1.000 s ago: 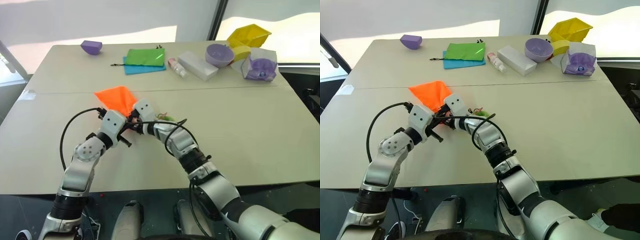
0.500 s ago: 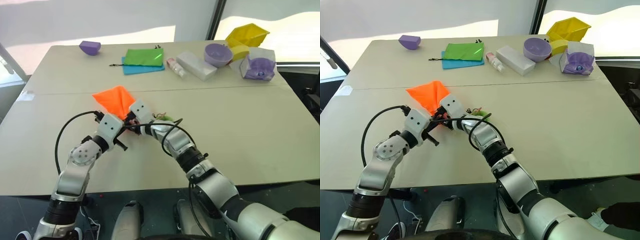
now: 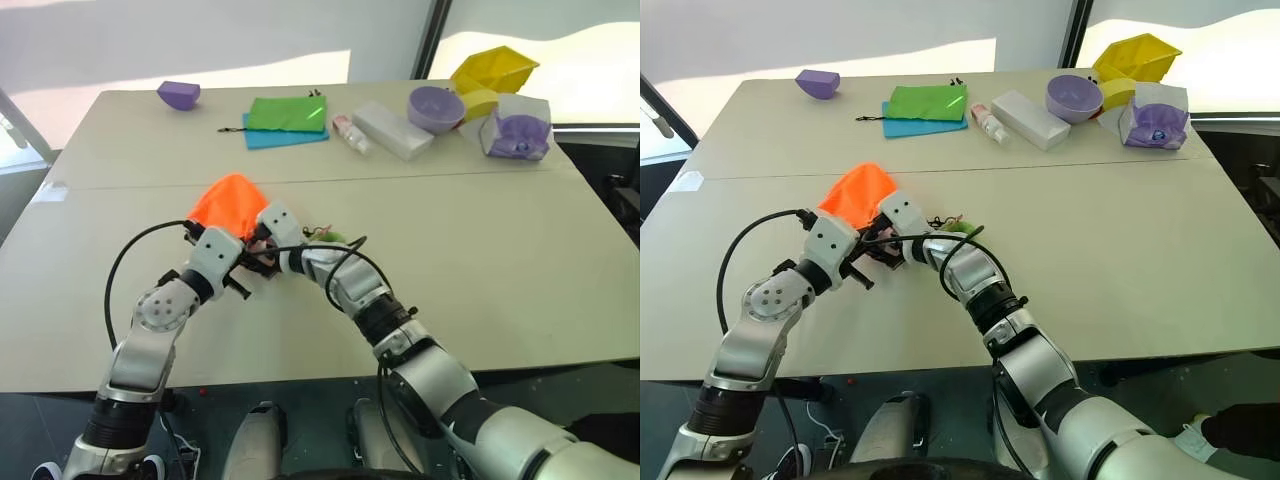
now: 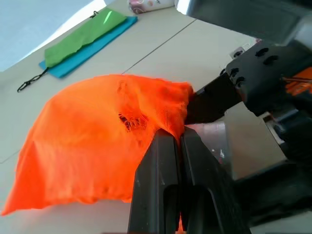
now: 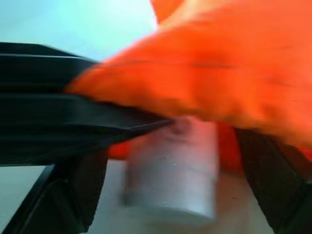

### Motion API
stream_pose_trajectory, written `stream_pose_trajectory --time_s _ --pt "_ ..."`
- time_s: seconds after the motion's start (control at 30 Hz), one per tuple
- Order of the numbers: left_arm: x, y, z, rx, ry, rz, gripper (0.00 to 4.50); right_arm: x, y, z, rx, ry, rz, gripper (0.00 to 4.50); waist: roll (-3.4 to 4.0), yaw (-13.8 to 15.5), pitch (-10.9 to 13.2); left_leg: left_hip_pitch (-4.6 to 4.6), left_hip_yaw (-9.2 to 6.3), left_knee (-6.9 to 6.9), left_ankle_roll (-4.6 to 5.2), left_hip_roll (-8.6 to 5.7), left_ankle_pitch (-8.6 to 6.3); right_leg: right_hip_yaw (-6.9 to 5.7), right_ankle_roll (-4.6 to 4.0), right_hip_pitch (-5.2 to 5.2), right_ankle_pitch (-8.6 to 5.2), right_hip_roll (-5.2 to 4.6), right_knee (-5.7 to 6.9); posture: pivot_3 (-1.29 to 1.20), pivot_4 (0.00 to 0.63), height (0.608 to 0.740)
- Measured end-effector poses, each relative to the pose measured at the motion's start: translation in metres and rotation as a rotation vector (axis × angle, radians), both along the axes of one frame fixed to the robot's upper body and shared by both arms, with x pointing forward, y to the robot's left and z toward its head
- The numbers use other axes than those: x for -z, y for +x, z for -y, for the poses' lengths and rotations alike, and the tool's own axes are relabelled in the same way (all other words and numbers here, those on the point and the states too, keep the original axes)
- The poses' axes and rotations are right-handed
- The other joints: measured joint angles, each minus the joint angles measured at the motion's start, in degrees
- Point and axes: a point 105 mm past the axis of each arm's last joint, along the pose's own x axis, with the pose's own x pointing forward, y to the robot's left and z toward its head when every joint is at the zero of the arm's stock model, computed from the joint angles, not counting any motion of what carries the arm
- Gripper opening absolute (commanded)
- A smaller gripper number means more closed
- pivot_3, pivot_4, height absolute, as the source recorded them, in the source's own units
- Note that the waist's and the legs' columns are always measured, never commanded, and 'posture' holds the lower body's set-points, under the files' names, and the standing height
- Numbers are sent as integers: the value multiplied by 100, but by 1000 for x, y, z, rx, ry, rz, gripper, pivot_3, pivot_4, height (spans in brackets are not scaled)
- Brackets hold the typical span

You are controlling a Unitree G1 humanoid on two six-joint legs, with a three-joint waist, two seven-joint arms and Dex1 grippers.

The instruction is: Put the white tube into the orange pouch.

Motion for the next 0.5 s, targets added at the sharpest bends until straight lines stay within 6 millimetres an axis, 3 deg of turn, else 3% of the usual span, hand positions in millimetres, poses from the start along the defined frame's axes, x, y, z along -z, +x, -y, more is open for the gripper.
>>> stream_pose_trajectory --time_s 0.1,0.23,0.33,0.5 --pt "6 2 -5 -27 14 -16 0 -1 -12 5 -66 26 -45 4105 1 7 1 -6 0 -2 0 -1 0 0 0 -1 0 0 -6 0 150 740" --pt "8 1 -9 -36 36 -19 0 -20 -16 18 -103 43 -19 4105 1 0 0 -4 0 0 0 -1 0 -1 0 0 0 -4 -6 0 150 740" --pt "11 0 -8 -28 38 -25 0 -23 -17 24 -98 37 -10 4105 1 0 1 -4 -2 -6 0 1 0 0 0 -3 0 -3 -7 0 150 740" --pt "17 -5 -7 -11 51 -43 0 -49 -17 43 -89 58 82 4105 3 16 2 -3 -4 -11 0 0 0 0 0 7 0 -8 -25 0 150 740"
